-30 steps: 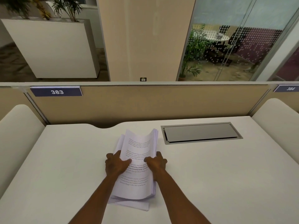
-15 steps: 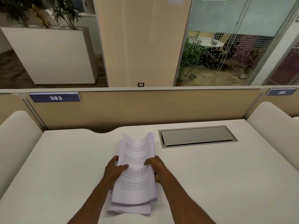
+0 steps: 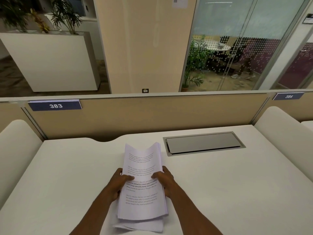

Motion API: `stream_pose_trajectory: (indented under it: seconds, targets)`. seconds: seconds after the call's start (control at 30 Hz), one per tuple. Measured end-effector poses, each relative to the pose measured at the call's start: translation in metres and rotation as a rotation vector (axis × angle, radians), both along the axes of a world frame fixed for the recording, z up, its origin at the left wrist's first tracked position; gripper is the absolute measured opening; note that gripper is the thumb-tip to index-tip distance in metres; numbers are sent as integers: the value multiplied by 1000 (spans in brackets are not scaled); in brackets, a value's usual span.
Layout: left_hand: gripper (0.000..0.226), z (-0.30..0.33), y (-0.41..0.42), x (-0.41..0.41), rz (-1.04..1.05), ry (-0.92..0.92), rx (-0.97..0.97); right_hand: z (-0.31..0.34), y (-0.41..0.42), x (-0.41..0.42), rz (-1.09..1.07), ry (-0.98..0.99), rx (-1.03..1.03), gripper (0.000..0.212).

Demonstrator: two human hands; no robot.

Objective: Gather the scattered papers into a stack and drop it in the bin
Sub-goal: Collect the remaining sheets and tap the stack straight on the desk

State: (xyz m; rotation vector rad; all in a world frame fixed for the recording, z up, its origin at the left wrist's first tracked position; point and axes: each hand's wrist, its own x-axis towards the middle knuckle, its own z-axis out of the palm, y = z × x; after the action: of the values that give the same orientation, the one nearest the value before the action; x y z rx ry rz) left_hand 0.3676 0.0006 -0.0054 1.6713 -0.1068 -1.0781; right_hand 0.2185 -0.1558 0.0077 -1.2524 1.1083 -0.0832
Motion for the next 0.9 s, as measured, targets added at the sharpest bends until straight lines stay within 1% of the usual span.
stream_pose_trajectory:
  seconds: [0.03,0.1,0.13,0.17,0.23,0.33,0.43,0.5,0.57,0.6,0.63,0.7,0.77,0.83,0.87,0.9]
  targets:
    - [56,4,-2,0,-14,-47,62,0,2,-1,22,36,-64,62]
    - [76,8,-7,0,-39,-202,226,1,8,-2,77,108,-259,51]
    - [81,9,-10,-1,-52,-268,299,3,12,-1,92,135,-356,45]
    - [80,9,-12,-3,-66,-313,348,5,17,-1,95,151,-434,39]
    - [70,7,-18,-9,-76,-383,381,10,28,3,90,173,-557,31]
    - [57,2,-21,-17,-1,-420,339,14,43,8,86,171,-695,33]
    - [49,-1,-15,-17,65,-380,278,19,63,3,52,18,-732,38]
    - [43,-2,-9,-13,93,-332,236,26,77,1,43,-73,-792,42]
    - [40,-4,-1,-10,119,-274,180,30,93,0,74,-97,-883,48]
    - [38,-6,3,-10,132,-245,136,32,101,0,95,-95,-908,54]
    - [36,-8,6,-9,144,-217,85,35,110,0,110,-100,-906,61]
    - [41,-11,8,-7,181,-163,-3,35,127,0,141,-121,-902,69]
    - [48,-11,10,-2,212,-134,-24,32,139,-4,166,-160,-938,67]
    - [54,-7,19,5,214,-89,-43,30,138,-10,182,-178,-968,59]
    - [50,-4,25,8,182,-51,-62,31,132,-13,180,-178,-937,57]
    - [48,-1,32,11,133,-2,-80,33,124,-15,152,-162,-865,57]
